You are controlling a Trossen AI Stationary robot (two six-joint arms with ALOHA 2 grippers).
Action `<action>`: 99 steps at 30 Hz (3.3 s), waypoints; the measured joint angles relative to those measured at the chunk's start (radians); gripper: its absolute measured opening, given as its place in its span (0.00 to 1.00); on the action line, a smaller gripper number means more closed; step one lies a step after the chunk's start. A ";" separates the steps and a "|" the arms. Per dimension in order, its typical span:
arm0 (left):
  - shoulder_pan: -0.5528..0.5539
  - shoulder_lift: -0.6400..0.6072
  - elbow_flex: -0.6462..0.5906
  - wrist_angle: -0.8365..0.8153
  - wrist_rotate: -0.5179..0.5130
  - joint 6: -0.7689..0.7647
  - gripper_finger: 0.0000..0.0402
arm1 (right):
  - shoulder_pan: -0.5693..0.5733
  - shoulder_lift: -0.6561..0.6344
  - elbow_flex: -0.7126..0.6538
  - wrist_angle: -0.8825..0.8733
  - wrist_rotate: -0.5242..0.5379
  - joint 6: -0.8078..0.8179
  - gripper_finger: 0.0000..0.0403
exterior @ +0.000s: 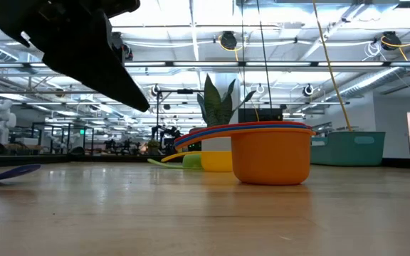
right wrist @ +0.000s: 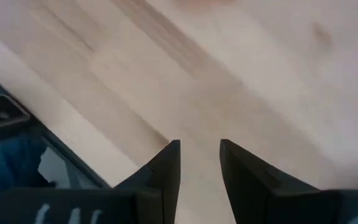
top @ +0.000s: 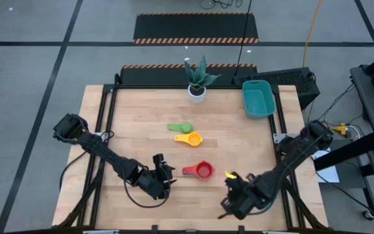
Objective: Nest measuring cups in basket
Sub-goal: Stack the light blue measuring cup on top of the red measuring cup
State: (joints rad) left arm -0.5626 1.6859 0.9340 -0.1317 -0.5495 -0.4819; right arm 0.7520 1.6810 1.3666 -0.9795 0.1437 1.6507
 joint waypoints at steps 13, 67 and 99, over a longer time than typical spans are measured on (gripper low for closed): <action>-0.048 0.000 0.000 0.012 0.006 -0.019 0.57 | 0.199 0.000 0.000 -0.057 -0.150 0.464 0.28; -0.098 0.000 0.000 0.080 0.005 -0.021 0.57 | 0.271 0.085 -0.155 -0.089 -0.261 0.649 0.60; -0.098 0.000 0.000 0.079 -0.002 -0.011 0.57 | 0.270 0.085 -0.216 -0.120 -0.350 0.610 0.60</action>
State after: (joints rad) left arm -0.6605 1.6863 0.9340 -0.0529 -0.5514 -0.4930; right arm 1.0222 1.7660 1.1502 -1.0993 -0.2059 2.2608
